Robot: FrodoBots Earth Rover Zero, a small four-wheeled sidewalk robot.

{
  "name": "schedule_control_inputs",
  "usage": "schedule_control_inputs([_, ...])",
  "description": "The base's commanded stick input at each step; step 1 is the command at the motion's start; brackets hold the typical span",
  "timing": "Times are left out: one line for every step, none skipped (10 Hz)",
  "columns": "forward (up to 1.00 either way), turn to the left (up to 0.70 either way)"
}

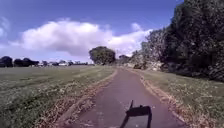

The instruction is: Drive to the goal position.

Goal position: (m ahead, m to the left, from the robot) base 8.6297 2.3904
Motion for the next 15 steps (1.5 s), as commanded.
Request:
schedule_control_inputs([0.7, -0.01])
schedule_control_inputs([0.7, -0.01])
schedule_control_inputs([0.7, -0.01])
schedule_control_inputs([0.7, -0.01])
schedule_control_inputs([0.7, -0.01])
schedule_control_inputs([0.7, -0.03])
schedule_control_inputs([0.7, -0.04])
schedule_control_inputs([0.7, -0.06])
schedule_control_inputs([0.7, -0.1])
schedule_control_inputs([0.7, -0.14])
schedule_control_inputs([0.7, -0.14])
schedule_control_inputs([0.7, -0.14])
schedule_control_inputs([0.7, -0.14])
schedule_control_inputs([0.7, -0.14])
schedule_control_inputs([0.7, -0.14])
